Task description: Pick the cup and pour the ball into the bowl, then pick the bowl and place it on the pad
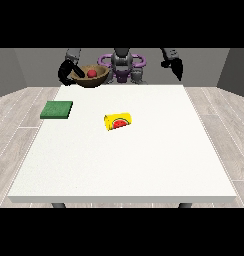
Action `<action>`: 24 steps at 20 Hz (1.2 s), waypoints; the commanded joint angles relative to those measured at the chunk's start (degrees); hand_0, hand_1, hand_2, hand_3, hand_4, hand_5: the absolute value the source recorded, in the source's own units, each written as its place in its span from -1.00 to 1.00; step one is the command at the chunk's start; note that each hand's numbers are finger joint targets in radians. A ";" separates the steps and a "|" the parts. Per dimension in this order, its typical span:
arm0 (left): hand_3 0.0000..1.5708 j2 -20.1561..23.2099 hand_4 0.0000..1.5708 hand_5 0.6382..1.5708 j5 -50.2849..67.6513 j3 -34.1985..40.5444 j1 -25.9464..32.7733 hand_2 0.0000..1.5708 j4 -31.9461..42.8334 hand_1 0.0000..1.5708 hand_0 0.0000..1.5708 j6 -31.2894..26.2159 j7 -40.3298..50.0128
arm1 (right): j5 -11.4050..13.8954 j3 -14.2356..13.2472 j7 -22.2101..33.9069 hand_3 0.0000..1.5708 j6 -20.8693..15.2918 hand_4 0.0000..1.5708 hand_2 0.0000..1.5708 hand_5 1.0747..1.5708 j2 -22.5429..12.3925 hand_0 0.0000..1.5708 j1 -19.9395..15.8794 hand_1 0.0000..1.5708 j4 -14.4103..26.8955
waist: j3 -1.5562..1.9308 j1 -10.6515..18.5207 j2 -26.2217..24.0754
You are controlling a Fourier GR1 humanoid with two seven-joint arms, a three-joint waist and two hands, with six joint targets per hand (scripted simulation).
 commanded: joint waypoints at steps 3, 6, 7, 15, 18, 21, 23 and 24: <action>-1.00 1.35 0.29 0.69 0.77 1.41 1.33 -1.00 0.07 -1.00 -1.00 -1.67 -4.02 | -1.95 -3.60 1.40 -0.14 4.12 0.00 1.00 1.00 -5.59 1.00 1.76 1.00 -5.81 | 0.14 -0.16 4.46; -1.00 -0.36 0.34 0.71 1.04 0.34 -5.14 -1.00 -3.27 -1.00 -1.00 -0.58 -2.52 | -4.48 -9.47 -3.21 -0.14 5.05 0.00 1.00 1.00 -11.25 1.00 -3.46 1.00 -1.53 | 0.17 3.71 12.02; -1.00 0.43 0.40 0.74 1.45 0.63 -2.65 -1.00 -3.44 -1.00 -1.00 -2.26 -4.73 | -4.57 -9.53 -1.61 -0.14 6.04 0.00 1.00 1.00 -11.30 1.00 -2.36 1.00 -2.31 | 0.15 3.90 10.20; -1.00 17.22 0.67 0.99 13.35 14.93 -7.49 -1.00 -3.09 -1.00 -1.00 -14.02 -3.05 | -8.90 -16.41 -13.40 -1.00 12.04 0.10 1.00 1.00 -19.96 1.00 1.33 1.00 2.00 | 0.17 6.42 16.45; -1.00 23.62 0.63 1.00 16.04 19.57 -5.28 -1.00 2.59 -1.00 -1.00 -20.38 -6.88 | -7.67 -15.94 -14.92 -1.00 9.13 0.04 1.00 0.99 -19.10 1.00 2.41 1.00 -0.20 | 0.10 5.89 17.08; -1.00 25.48 0.59 1.00 18.59 21.35 -6.38 -1.00 4.11 -1.00 -1.00 -24.24 -9.09 | -9.36 -18.51 -16.38 -1.00 8.04 0.01 1.00 0.98 -19.04 1.00 -0.47 1.00 2.45 | 0.14 8.57 21.60; -1.00 27.25 0.54 0.99 17.93 23.27 -6.97 -1.00 7.04 -1.00 -1.00 -22.37 -10.59 | -10.10 -18.99 -20.09 -1.00 10.25 -0.03 1.00 0.99 -19.53 1.00 0.51 1.00 2.63 | 0.15 5.69 22.43; -1.00 28.11 0.54 0.98 18.64 22.96 -7.97 -1.00 7.77 -1.00 -1.00 -23.89 -9.18 | -10.17 -19.44 -18.39 -1.00 10.26 -0.04 1.00 0.99 -20.68 1.00 -1.25 1.00 3.60 | 0.15 5.91 22.39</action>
